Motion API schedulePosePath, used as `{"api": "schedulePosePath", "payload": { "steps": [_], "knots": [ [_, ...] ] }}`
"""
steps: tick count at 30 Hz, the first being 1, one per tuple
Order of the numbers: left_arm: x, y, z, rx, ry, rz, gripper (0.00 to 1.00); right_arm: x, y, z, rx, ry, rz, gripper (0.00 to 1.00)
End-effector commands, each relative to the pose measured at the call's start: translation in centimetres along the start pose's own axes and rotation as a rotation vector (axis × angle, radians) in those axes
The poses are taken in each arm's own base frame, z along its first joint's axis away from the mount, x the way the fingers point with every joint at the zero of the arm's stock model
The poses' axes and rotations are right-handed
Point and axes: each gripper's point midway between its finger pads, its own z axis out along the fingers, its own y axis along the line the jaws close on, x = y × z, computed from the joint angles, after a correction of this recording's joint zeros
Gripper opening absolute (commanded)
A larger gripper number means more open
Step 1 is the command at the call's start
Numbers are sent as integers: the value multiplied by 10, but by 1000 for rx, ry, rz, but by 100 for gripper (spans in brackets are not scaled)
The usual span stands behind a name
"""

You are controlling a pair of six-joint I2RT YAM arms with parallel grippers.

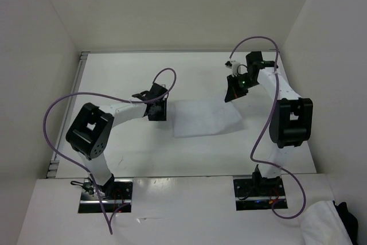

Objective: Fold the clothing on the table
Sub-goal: Fold the skirt

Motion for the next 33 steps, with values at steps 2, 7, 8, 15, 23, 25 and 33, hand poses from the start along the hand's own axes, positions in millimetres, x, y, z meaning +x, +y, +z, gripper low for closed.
{"api": "schedulePosePath", "payload": {
  "steps": [2,7,8,15,23,25,33],
  "knots": [
    [8,-9,11,34,7,-8,45,-22,31,-37,-66,-56,-37,0],
    [7,-17,10,44,9,7,45,-20,24,-26,-72,-42,-26,0],
    [7,-17,10,44,9,7,45,-18,22,-22,-75,-32,-18,0],
    [8,-36,13,97,16,15,45,-36,39,-29,-136,-83,-19,0],
    [29,-61,16,132,46,40,45,-64,91,-29,-188,-139,-22,0],
    [31,-64,15,136,48,48,45,-72,99,-27,-196,-166,-27,0],
    [39,-69,19,139,61,55,45,-90,152,4,-198,-186,-41,0]
  ]
}}
